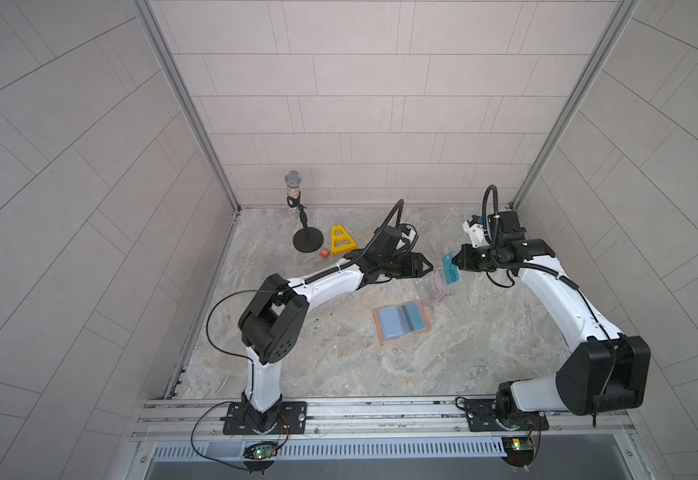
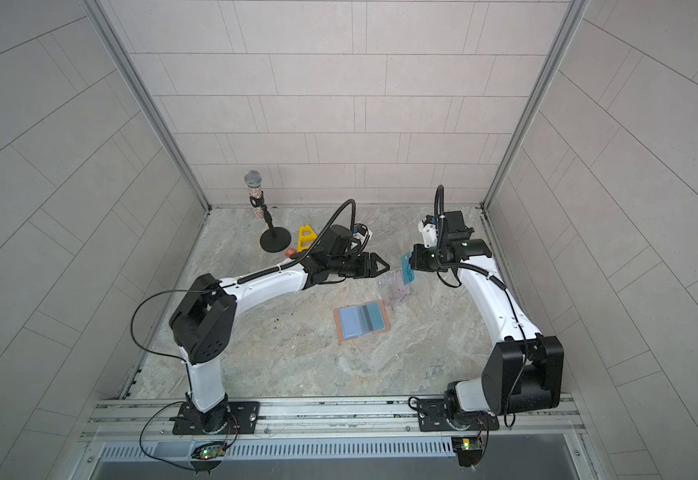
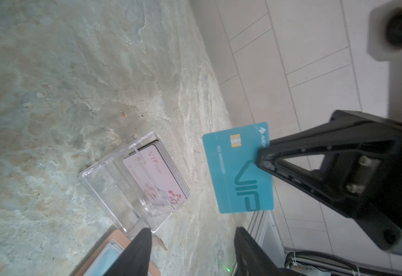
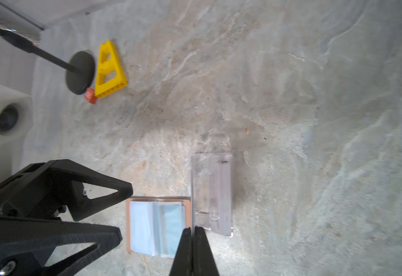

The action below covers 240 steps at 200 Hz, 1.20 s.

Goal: Insert credit cards into a card holder
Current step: Pick up the credit card from the storage box, then pass the credit card.

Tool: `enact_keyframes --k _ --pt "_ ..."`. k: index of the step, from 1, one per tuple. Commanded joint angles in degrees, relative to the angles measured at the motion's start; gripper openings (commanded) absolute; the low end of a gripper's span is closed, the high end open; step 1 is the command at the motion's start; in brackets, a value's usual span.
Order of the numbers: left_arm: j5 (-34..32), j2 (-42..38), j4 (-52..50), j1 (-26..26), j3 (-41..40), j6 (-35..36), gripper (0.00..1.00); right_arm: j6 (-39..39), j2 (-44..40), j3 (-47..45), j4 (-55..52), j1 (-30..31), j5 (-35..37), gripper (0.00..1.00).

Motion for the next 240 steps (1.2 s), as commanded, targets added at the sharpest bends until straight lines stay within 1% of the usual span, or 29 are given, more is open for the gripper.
enact_keyframes --k 1,15,33,37,45,77,133,194,240 --pt "1.4 -5.6 9.9 1.3 -6.4 -0.5 0.62 4.3 -3.7 -4.4 10.1 -0.1 -10.4 0.00" --pt "1.2 -9.4 15.0 1.6 -11.0 -0.5 0.61 7.8 -5.1 -7.0 15.5 -0.2 -13.9 0.00" --pt "1.8 -14.1 18.9 2.5 -15.5 -0.5 0.62 10.6 -5.6 -7.8 18.8 0.0 -18.3 0.00" --pt "1.8 -15.1 19.7 2.9 -16.4 -2.1 0.62 11.2 -5.8 -8.1 19.7 0.0 -19.0 0.00" --pt "1.8 -16.8 20.8 3.6 -18.1 -2.7 0.63 12.4 -6.2 -8.5 21.2 0.1 -19.9 0.00" --pt "4.8 -20.4 22.1 4.9 -20.5 -2.8 0.64 20.3 -7.3 -11.4 32.5 1.0 -25.9 0.00" --pt "10.4 -20.0 34.1 5.5 -23.4 -9.8 0.63 26.5 -6.7 -11.8 41.6 4.2 -29.4 0.00" --pt "10.3 -19.1 35.0 5.6 -23.3 -11.4 0.56 30.4 -6.2 -12.1 47.2 5.5 -31.1 0.00" --pt "10.4 -19.0 36.1 5.6 -22.9 -12.3 0.52 31.6 -6.0 -12.1 48.7 5.9 -31.8 0.00"
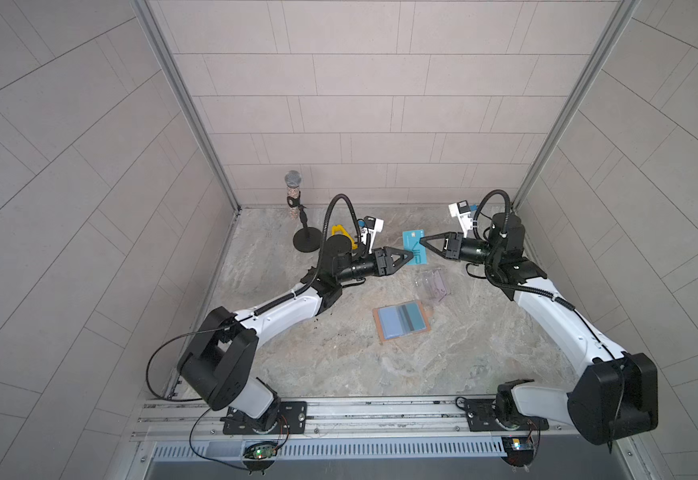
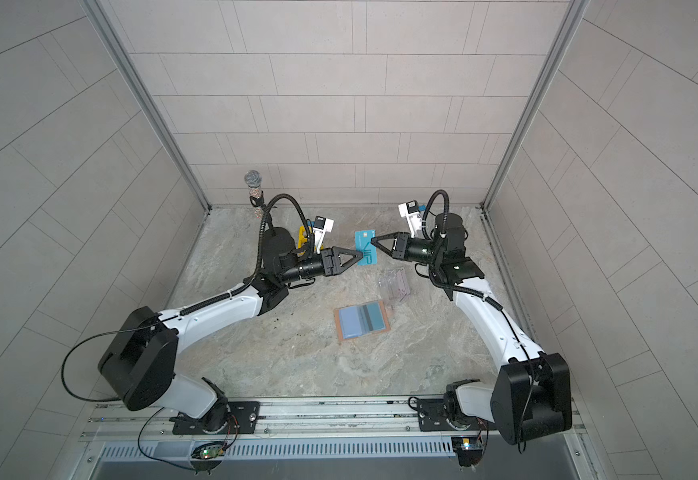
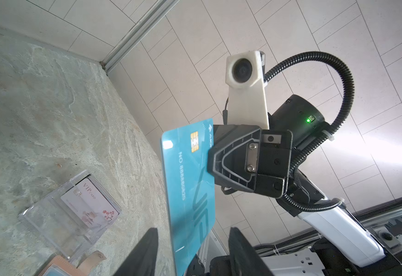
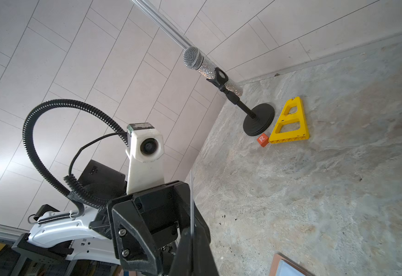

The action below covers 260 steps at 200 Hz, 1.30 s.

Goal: Insert credit cards into a card holder
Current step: Pass the credit card.

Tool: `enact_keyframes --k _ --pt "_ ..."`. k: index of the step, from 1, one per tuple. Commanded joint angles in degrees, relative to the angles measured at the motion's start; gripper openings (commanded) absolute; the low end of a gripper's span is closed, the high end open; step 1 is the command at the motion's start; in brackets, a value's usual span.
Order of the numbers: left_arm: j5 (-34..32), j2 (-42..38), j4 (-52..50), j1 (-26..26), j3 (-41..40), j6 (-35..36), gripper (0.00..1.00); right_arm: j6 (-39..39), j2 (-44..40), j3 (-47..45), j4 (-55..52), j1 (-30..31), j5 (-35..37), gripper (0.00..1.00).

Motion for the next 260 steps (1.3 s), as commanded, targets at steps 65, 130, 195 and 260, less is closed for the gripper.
enact_keyframes --k 65,130,195,260 --pt "2.4 0.4 5.4 0.3 0.8 -2.3 0.35 1.3 0.6 -0.3 3.0 1.3 -1.4 0.00" --pt "2.3 0.4 6.2 0.4 0.4 -3.1 0.00 -3.2 1.6 0.4 -3.1 1.3 0.7 0.08" --pt "-2.0 -4.1 -0.8 1.0 -4.6 -1.1 0.00 -21.1 -2.5 3.3 -27.3 1.3 15.7 0.54" --pt "-12.6 -13.7 -25.6 0.9 -10.8 8.1 0.00 -29.6 -7.7 -4.5 -40.9 3.1 39.1 0.54"
